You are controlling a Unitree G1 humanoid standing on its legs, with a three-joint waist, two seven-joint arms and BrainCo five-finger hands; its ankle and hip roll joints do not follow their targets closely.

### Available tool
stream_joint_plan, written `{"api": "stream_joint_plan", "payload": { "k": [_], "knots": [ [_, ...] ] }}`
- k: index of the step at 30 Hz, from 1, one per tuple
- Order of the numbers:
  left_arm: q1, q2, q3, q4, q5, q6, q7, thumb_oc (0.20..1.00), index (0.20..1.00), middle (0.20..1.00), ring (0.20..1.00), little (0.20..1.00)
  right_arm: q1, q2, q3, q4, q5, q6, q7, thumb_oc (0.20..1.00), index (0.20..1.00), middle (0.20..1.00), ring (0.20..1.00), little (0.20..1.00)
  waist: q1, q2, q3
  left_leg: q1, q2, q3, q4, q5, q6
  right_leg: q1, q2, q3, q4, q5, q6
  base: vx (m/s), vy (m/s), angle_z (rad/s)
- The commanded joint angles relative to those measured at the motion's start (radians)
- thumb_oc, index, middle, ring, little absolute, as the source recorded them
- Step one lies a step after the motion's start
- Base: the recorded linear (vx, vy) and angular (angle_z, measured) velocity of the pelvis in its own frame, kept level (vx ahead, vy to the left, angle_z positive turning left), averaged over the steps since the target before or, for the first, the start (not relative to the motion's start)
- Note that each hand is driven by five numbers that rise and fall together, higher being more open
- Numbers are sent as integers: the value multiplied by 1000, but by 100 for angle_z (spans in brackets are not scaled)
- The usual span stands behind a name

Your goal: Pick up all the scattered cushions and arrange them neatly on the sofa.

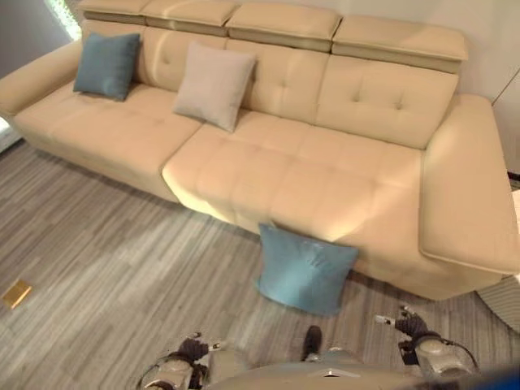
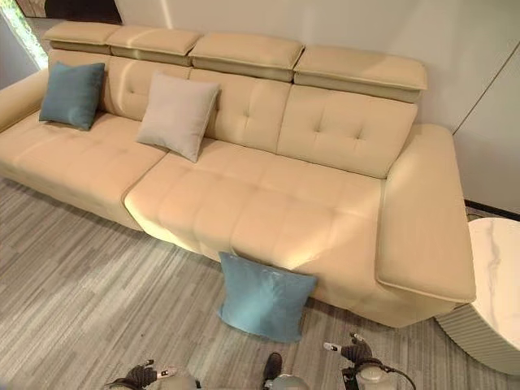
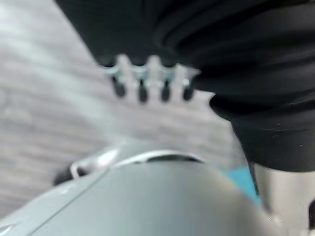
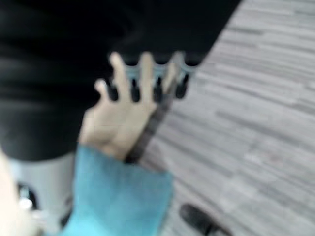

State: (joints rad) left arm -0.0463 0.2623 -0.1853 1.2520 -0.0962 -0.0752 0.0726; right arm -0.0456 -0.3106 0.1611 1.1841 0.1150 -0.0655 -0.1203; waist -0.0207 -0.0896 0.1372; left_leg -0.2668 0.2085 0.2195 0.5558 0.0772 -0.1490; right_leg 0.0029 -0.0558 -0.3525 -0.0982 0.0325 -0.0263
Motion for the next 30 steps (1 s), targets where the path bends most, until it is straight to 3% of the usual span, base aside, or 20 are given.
{"api": "stream_joint_plan", "payload": {
  "k": [1,3,6,13,21,30],
  "knots": [
    [-20,-10,-15,15,0,-10,11,1000,1000,1000,1000,1000,-8,-40,25,-2,14,-13,-12,1000,1000,1000,1000,1000,-7,30,16,138,-81,-32,-408,-73,52,28,-55,56,59,-46,114,234,147,-88],
    [-15,-9,-14,18,2,-7,11,1000,1000,1000,1000,1000,-16,-39,34,-6,0,-11,-11,1000,1000,1000,1000,1000,-3,37,14,152,-93,-36,-440,-77,58,19,-62,70,83,-57,120,161,194,-125],
    [-59,23,-10,-4,-18,-15,29,1000,1000,1000,1000,1000,-65,-39,55,-27,0,-11,-24,1000,1000,1000,1000,1000,7,30,64,105,-107,-15,-403,-102,90,-92,-101,106,200,-67,122,-56,162,-91],
    [-108,47,-22,-37,-35,-28,36,1000,1000,1000,1000,1000,-99,-49,63,-32,8,-16,-32,1000,1000,1000,1000,1000,11,24,78,73,-119,4,-374,-129,113,-165,-123,129,247,-55,132,-31,59,-28],
    [-89,33,-28,-42,-21,-31,29,1000,1000,1000,1000,1000,-80,-45,63,-46,-3,-22,-30,1000,1000,1000,1000,1000,8,21,43,137,-135,3,-440,-117,107,-103,-122,111,189,-47,145,47,-12,18],
    [-115,28,-53,-80,-34,-45,38,1000,1000,1000,1000,1000,-68,-45,49,-70,16,-34,-42,1000,1000,1000,1000,1000,-10,26,74,84,-129,-13,-417,-95,82,-112,-109,110,170,-41,136,-73,-54,28]
  ]
}}
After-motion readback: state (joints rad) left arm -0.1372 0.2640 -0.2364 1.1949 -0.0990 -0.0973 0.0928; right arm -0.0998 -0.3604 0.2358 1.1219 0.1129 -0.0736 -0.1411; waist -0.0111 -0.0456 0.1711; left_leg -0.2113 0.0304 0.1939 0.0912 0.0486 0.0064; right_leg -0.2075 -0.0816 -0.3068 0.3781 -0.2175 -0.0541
